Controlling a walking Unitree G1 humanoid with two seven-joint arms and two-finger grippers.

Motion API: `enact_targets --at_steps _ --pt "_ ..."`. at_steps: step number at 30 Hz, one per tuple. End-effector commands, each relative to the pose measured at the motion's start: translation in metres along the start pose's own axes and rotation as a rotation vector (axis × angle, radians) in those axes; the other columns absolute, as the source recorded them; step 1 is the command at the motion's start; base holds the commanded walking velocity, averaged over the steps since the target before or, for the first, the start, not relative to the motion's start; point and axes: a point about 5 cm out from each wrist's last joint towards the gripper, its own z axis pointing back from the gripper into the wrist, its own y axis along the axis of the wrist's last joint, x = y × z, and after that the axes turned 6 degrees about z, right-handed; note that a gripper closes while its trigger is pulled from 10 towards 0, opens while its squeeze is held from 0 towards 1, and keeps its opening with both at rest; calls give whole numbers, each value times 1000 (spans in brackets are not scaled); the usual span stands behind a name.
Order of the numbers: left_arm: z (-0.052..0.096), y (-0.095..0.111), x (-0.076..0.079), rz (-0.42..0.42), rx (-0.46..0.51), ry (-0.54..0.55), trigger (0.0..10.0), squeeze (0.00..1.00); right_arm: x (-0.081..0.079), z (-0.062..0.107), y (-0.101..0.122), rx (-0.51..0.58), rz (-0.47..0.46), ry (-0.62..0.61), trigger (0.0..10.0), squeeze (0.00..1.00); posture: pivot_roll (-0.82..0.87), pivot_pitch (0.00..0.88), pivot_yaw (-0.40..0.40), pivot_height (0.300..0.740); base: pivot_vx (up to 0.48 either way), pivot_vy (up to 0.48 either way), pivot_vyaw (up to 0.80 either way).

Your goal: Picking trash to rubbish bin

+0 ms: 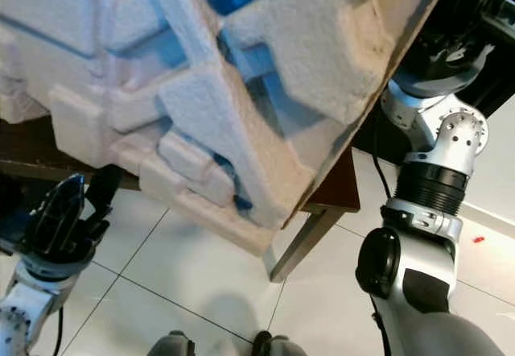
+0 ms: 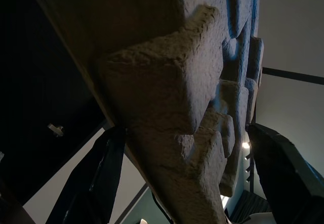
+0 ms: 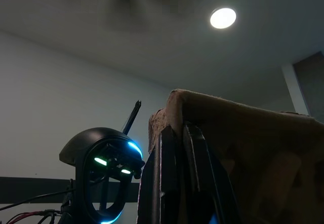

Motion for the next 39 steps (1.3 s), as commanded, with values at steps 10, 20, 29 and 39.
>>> enact_targets --at_steps 10,20,29,39 --pt "7 -5 -3 14 10 21 10000 0 -10 -5 10 4 43 54 0 0 228 133 -141 740 0 0 0" --pt "6 -2 -1 -3 5 1 10000 0 -7 -3 2 -18 -8 31 0 0 224 132 -143 740 0 0 0" --pt "-12 -2 9 -19 -36 -95 10000 0 4 7 -22 -42 -100 -35 0 0 224 133 -147 740 0 0 0" --pt "-14 -1 14 -12 -41 -121 1020 0 7 10 -26 -54 -106 -58 0 0 228 134 -149 740 0 0 0"
